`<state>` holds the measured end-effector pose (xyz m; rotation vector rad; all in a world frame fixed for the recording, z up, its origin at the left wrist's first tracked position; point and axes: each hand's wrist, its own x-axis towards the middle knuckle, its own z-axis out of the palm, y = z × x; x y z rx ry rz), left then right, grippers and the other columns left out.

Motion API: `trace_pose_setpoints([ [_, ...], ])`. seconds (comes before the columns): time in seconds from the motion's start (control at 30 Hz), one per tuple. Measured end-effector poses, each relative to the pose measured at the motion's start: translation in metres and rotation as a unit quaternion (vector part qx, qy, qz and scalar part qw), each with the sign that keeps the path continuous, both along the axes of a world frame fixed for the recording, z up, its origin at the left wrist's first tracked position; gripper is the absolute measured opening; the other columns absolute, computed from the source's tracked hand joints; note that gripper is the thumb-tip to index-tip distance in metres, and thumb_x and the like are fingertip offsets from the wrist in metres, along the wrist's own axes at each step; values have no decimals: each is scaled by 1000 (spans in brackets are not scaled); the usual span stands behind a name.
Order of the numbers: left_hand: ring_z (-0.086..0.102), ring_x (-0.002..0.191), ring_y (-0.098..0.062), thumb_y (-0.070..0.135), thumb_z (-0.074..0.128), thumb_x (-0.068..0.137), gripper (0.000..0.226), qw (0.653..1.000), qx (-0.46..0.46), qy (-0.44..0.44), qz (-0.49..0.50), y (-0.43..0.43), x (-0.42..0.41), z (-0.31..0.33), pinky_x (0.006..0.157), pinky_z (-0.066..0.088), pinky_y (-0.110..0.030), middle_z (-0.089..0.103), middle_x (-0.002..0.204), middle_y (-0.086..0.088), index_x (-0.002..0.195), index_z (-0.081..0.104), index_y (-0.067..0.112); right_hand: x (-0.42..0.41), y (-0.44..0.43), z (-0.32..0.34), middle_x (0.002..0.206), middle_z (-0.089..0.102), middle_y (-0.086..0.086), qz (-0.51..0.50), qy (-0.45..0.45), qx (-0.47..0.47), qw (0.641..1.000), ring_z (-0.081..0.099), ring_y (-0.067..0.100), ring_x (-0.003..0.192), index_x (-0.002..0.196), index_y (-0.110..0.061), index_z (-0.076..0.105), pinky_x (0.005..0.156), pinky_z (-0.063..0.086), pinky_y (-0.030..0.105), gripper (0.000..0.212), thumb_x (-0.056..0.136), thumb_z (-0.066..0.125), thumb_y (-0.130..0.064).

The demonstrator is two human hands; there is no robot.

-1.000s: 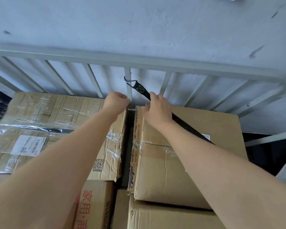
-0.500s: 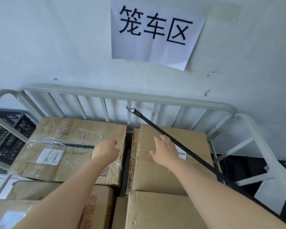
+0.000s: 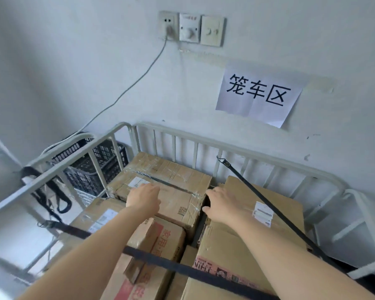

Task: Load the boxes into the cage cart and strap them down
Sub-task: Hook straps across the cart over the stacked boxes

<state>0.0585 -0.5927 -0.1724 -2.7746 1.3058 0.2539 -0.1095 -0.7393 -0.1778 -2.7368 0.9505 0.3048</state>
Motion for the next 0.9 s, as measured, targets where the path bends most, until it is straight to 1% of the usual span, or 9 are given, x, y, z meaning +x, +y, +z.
trace_pose_setpoints([
  [0.07,55,112,-24,24,48,96,27,1000,-2,-20,15,35,-2,12,87,48,-36,58,118,-3,119,58,14,7,25,10,137,48,9,28,0,-13,1000,43,29,128,138,-15,45,104,39,41,50,95,53,-40],
  [0.13,55,111,-24,19,47,94,28,999,-8,-39,34,70,-2,24,87,47,-36,59,117,-3,120,59,16,14,52,19,138,48,9,52,-1,-19,998,43,29,129,138,-15,45,104,39,41,51,94,54,-40],
  [0.2,55,112,-23,18,49,94,28,997,-12,-51,52,102,3,32,88,45,-37,59,116,-2,121,59,16,23,76,26,139,48,9,74,1,-23,997,42,29,130,139,-15,44,105,39,42,52,94,55,-40],
  [0.3,54,109,-22,20,50,94,23,995,-16,-62,72,147,14,43,89,44,-36,60,113,-2,115,60,15,41,110,34,141,47,8,108,6,-34,994,41,29,131,140,-16,43,107,38,44,54,94,55,-42],
  [0.47,55,104,-21,22,52,95,17,991,-25,-82,102,223,47,62,88,47,-35,59,105,-3,107,60,14,94,169,51,141,46,7,152,0,-57,987,42,27,131,142,-16,42,106,39,42,57,93,55,-44],
  [0.57,57,98,-20,15,51,92,15,986,-38,-97,128,270,80,67,82,46,-33,60,98,0,100,63,15,134,209,58,135,50,7,168,-11,-67,983,46,27,126,136,-16,47,103,41,41,52,92,56,-43],
  [0.63,58,96,-20,13,49,91,21,983,-47,-110,137,300,104,69,81,47,-32,63,99,0,105,64,17,162,236,62,136,49,8,174,-12,-66,982,45,28,127,136,-17,47,105,39,42,52,92,56,-42],
  [0.73,56,101,-20,18,51,93,24,980,-54,-124,148,339,136,72,88,46,-35,62,104,0,114,61,18,201,270,64,138,49,7,179,-17,-61,982,45,28,128,136,-18,48,105,40,43,50,92,56,-41],
  [0.9,55,103,-21,22,53,93,21,977,-47,-117,174,385,187,69,91,44,-35,61,104,-1,111,62,16,259,314,66,130,53,6,194,-13,-66,979,49,26,122,133,-19,49,99,46,43,45,92,55,-39],
])
